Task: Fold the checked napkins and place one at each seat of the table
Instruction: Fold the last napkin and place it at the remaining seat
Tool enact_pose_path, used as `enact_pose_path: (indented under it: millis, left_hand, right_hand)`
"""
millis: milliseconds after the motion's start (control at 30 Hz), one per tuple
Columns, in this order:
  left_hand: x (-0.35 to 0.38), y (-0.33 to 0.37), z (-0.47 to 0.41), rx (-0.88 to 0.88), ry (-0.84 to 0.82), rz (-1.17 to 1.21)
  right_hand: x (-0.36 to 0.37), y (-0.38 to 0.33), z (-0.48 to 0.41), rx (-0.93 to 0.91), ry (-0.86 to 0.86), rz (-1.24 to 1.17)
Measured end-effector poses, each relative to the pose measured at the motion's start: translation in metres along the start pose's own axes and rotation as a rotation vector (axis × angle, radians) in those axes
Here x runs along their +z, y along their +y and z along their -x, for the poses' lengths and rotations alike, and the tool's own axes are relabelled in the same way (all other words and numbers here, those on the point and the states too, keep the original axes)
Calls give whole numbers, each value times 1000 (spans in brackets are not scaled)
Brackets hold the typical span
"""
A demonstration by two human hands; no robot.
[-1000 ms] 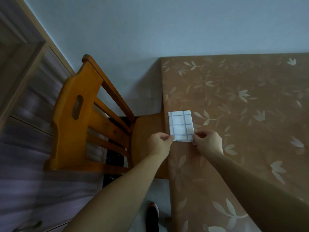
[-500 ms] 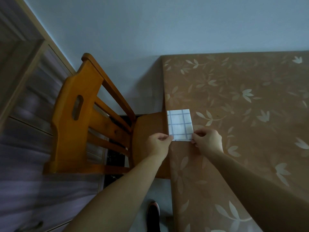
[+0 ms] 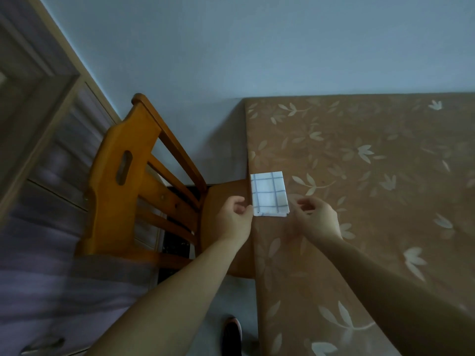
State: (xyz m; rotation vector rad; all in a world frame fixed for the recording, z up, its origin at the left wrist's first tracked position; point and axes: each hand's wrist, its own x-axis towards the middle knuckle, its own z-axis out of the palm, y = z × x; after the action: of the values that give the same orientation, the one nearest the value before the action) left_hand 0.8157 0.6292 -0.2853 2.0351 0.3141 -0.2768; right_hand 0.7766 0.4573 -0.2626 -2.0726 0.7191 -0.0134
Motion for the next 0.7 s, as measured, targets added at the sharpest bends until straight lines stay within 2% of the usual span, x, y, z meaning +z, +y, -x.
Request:
enact_pose_path:
  millis: [267, 500, 700]
  left_hand:
    - [-41, 2, 90, 102, -60, -165]
    - [-70, 5, 176, 233, -161, -423]
    - [-71, -3, 267, 312, -165, -395]
  right_hand:
    - [-40, 8, 56, -191, -122, 219]
    - [-81, 22, 132, -227, -196, 371]
    - [-134, 60, 210, -214, -156, 403]
